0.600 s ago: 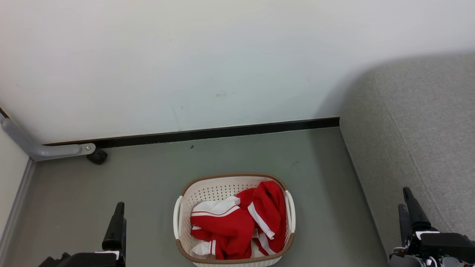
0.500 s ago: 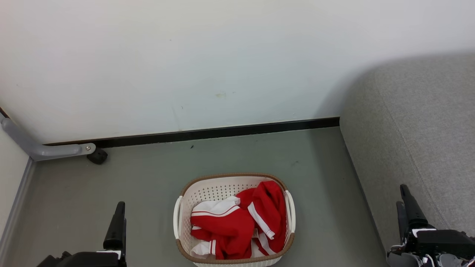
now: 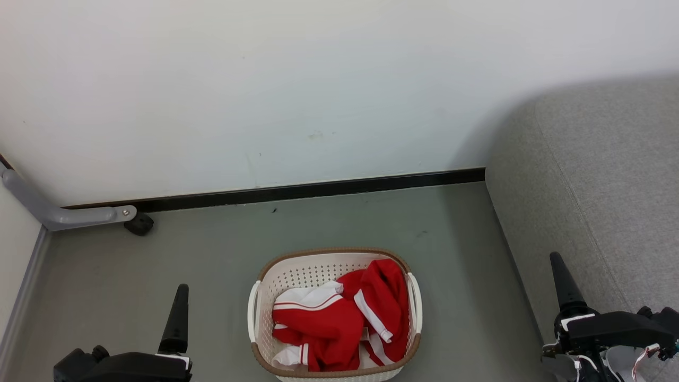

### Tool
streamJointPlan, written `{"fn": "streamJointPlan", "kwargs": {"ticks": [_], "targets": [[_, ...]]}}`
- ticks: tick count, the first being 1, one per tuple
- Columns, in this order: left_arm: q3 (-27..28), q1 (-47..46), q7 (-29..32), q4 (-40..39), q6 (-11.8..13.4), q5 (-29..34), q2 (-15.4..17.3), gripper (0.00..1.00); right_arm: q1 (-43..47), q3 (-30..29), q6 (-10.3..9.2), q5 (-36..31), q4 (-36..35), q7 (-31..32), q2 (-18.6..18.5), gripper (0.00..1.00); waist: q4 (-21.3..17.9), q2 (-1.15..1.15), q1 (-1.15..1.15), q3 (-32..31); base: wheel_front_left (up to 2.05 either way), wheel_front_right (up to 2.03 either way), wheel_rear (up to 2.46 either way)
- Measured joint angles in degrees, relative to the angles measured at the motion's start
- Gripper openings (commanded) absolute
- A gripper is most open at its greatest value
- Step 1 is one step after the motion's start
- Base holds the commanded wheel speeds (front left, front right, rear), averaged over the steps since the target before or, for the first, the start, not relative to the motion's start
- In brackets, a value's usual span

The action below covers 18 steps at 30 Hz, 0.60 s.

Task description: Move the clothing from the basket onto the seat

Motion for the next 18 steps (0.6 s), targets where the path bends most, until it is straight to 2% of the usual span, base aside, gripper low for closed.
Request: {"fn": "streamJointPlan", "kwargs": {"ticks": [18], "targets": [[-6.5,-3.41,-4.3,3.65,-0.05,14.11,4.3,1.0,-4.89,8.03,-1.51,-14.88,4.32,-3.55,-3.38,1.0,-0.14,0.0,0.0,-0.07,0.0,0.0,0.0]]}}
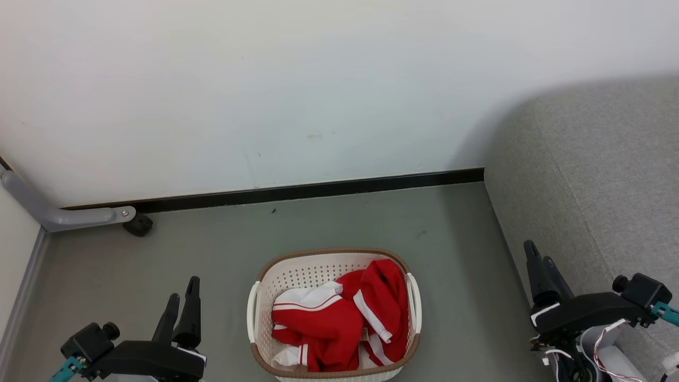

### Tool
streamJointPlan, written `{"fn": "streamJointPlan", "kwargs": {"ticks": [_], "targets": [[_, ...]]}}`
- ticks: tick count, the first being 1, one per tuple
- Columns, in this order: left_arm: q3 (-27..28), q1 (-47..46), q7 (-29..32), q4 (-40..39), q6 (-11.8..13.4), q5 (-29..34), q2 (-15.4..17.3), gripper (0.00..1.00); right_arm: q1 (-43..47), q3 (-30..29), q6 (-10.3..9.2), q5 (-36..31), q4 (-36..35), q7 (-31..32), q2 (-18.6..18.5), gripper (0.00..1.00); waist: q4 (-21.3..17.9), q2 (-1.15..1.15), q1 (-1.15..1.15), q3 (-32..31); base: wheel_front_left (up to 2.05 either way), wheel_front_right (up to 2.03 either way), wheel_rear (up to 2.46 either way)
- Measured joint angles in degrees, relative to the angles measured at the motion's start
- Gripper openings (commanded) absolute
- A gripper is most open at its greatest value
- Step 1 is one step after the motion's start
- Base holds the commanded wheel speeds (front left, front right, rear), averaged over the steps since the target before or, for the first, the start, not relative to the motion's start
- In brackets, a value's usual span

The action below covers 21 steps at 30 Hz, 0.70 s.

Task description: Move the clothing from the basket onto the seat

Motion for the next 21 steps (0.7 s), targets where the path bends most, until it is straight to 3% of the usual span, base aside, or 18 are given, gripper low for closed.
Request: {"fn": "streamJointPlan", "kwargs": {"ticks": [21], "targets": [[-4.9,-2.07,-4.28,3.49,0.66,16.39,1.96,1.0,-5.0,8.68,-2.98,-15.56,5.46,-4.01,-1.85,1.0,-0.13,0.0,0.0,-0.06,0.0,0.0,0.0]]}}
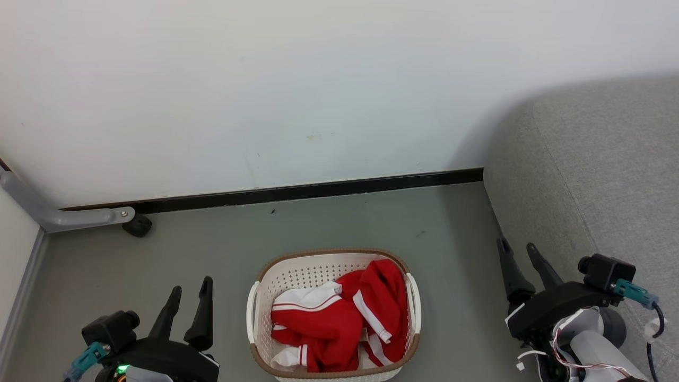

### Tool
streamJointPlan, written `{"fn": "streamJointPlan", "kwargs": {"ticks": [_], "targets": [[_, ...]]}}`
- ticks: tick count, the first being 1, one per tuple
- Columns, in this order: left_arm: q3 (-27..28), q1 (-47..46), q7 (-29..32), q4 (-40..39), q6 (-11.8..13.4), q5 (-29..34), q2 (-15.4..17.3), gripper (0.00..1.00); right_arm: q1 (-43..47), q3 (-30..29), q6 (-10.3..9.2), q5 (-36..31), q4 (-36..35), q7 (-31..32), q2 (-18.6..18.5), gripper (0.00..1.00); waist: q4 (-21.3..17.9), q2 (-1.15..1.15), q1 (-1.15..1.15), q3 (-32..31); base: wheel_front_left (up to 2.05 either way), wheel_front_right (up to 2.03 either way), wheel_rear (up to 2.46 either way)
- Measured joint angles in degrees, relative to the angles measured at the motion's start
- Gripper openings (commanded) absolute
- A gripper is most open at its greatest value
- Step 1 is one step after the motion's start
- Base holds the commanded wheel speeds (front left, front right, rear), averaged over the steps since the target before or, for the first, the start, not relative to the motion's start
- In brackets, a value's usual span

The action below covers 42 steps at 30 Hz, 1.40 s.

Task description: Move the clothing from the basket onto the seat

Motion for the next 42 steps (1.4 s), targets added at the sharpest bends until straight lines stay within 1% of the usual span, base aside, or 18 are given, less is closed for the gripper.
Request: {"fn": "streamJointPlan", "kwargs": {"ticks": [7,9,20,22,30,34,35,37,41,42], "targets": [[-1.24,-0.57,-1.53,0.89,0.44,6.06,0.76,1.0,-1.97,2.53,-1.04,-4.69,1.77,-1.41,-0.57,1.0,-0.07,0.0,0.0,0.01,0.0,0.0,0.0],[-1.44,-0.69,-2.08,1.03,0.85,7.26,0.86,1.0,-2.5,3.16,-1.05,-6.12,2.34,-1.71,-0.9,1.0,-0.1,0.0,0.0,0.04,0.0,0.0,0.0],[-2.55,-2.36,-4.26,2.82,0.99,15.5,1.69,1.0,-5.56,6.36,-1.56,-12.61,5.05,-4.0,-2.09,1.0,-0.08,0.0,0.0,0.1,0.0,0.0,0.0],[-2.75,-2.51,-4.66,3.03,1.35,17.13,1.69,1.0,-6.03,6.95,-2.01,-14.0,5.24,-4.15,-2.19,1.0,-0.06,0.0,0.0,0.05,0.0,0.0,0.0],[-1.67,-2.51,-4.66,3.76,1.37,17.7,1.47,1.0,-6.09,6.99,-2.0,-14.26,6.01,-4.47,-2.2,1.0,-0.07,0.0,0.0,-0.35,0.0,0.0,0.0],[-0.78,-2.51,-4.66,3.91,2.03,18.15,1.08,1.0,-6.09,6.22,-2.1,-14.23,6.64,-4.47,-2.19,1.0,-0.08,0.0,0.0,-0.47,0.0,0.0,0.0],[-0.43,-2.51,-4.66,3.99,2.45,18.17,1.03,1.0,-6.09,5.87,-2.58,-14.23,6.83,-4.47,-2.22,1.0,-0.08,0.0,0.0,-0.49,0.0,0.0,0.0],[0.04,-2.51,-4.66,4.07,2.79,18.17,1.02,1.0,-6.09,5.49,-2.89,-14.13,7.01,-4.47,-2.26,1.0,-0.08,0.0,0.0,-0.5,0.0,0.0,0.0],[1.25,-2.48,-4.67,4.59,3.7,18.75,0.98,1.0,-6.05,4.67,-4.57,-13.88,7.24,-4.48,-2.31,1.0,-0.08,0.0,0.0,-0.55,0.0,0.0,0.0],[1.48,-2.48,-4.67,4.67,3.9,19.14,0.98,1.0,-6.03,4.6,-4.57,-13.88,7.25,-4.48,-2.3,1.0,-0.07,0.0,0.0,-0.55,0.0,0.0,0.0]]}}
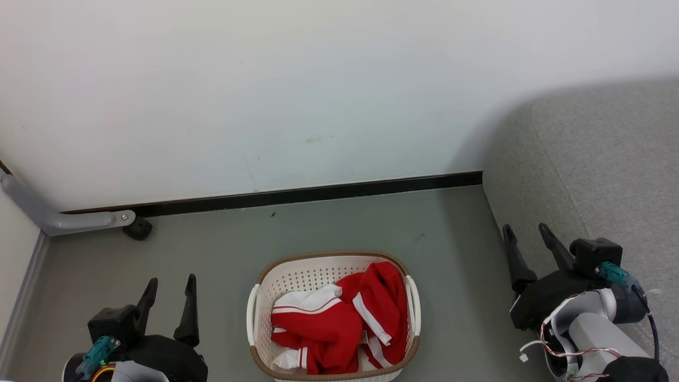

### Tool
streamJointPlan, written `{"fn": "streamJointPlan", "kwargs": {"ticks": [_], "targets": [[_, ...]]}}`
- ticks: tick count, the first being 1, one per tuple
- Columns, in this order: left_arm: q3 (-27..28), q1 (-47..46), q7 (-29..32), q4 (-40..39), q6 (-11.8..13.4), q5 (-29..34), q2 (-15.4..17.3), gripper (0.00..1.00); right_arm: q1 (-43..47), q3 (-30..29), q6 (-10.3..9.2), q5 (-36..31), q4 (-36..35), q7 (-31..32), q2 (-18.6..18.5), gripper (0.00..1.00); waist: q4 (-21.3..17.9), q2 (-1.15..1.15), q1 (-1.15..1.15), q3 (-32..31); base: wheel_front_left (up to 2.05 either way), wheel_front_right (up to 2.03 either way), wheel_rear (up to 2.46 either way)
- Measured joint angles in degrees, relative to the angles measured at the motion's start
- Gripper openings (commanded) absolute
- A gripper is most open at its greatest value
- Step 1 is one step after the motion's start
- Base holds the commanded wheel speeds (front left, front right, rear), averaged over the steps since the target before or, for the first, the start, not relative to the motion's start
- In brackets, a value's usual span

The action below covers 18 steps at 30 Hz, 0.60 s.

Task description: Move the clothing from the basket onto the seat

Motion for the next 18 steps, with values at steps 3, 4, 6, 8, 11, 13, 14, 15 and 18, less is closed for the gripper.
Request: {"fn": "streamJointPlan", "kwargs": {"ticks": [3,4,6,8,11,13,14,15,18], "targets": [[0.58,0.01,0.0,0.12,0.02,0.4,-0.16,1.0,0.02,-0.2,-0.01,0.0,0.04,0.0,0.0,1.0,0.03,0.0,0.0,-0.02,0.0,0.0,0.0],[0.64,0.02,0.0,0.21,0.02,0.46,-0.23,1.0,0.02,-0.23,-0.01,0.0,0.05,0.0,0.0,1.0,0.04,0.0,0.0,-0.03,0.0,0.0,0.0],[0.66,0.07,0.0,0.21,0.02,0.64,-0.4,1.0,0.02,-0.31,-0.01,0.0,0.12,0.0,-0.01,1.0,0.08,0.0,0.0,-0.01,0.0,0.0,0.0],[0.68,0.09,0.0,0.2,0.02,0.82,-0.73,1.0,0.02,-0.37,-0.01,0.0,0.16,0.0,-0.03,1.0,0.13,0.0,0.0,0.03,0.0,0.0,0.0],[0.75,0.09,0.0,0.2,0.0,0.97,-1.15,1.0,0.02,-0.37,0.0,0.0,0.16,0.0,-0.03,1.0,0.23,0.0,0.0,0.14,0.0,0.0,0.0],[0.89,0.09,0.0,0.2,-0.01,1.13,-1.22,1.0,0.05,-0.29,0.0,-0.02,0.18,0.0,0.03,1.0,0.3,0.0,0.0,0.24,0.0,0.0,0.0],[0.99,0.09,0.0,0.2,-0.01,1.32,-1.24,1.0,0.09,-0.26,-0.01,-0.02,0.14,0.0,0.13,1.0,0.34,0.0,0.0,0.3,0.0,0.0,0.0],[1.04,0.12,0.0,0.11,-0.03,1.46,-1.24,1.0,0.17,-0.24,-0.02,-0.03,0.02,0.0,0.18,1.0,0.36,0.0,0.0,0.42,0.0,0.0,0.0],[1.33,0.28,0.0,-0.29,-0.03,1.48,-1.26,1.0,0.43,-0.26,-0.45,-0.19,-0.65,0.0,0.15,1.0,0.42,0.0,0.0,1.12,0.0,0.0,0.0]]}}
